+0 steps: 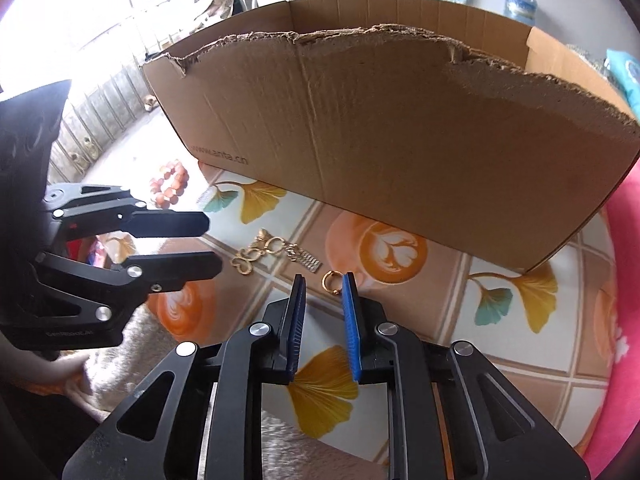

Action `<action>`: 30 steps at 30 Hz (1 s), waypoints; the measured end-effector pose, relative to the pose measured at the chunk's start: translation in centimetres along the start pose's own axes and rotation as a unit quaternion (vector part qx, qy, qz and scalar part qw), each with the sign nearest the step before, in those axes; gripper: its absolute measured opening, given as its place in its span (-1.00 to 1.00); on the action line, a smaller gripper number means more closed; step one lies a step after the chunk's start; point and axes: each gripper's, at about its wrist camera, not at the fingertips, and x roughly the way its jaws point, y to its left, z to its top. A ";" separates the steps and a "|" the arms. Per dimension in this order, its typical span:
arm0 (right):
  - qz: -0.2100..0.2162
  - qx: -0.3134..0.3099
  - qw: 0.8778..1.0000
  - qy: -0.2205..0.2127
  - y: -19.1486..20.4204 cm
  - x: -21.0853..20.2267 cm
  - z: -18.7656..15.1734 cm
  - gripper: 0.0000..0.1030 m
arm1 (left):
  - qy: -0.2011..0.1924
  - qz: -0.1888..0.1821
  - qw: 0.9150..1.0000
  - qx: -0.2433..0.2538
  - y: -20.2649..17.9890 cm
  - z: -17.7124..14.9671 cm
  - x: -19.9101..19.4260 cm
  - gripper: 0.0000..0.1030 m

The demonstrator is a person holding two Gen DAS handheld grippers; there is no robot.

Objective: Organize jewelry
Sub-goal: 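Lower the right tool toward the small gold ring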

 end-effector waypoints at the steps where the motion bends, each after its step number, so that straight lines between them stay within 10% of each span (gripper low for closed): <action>1: 0.014 0.008 1.000 0.003 -0.1 0.0 0.0 -0.67 | -0.001 -0.001 1.000 -0.001 0.0 0.0 -0.1 -0.35; 30: 0.004 -0.113 0.994 0.000 0.7 0.9 1.0 -0.84 | 0.004 0.000 1.000 0.005 0.0 -0.1 -0.1 -0.35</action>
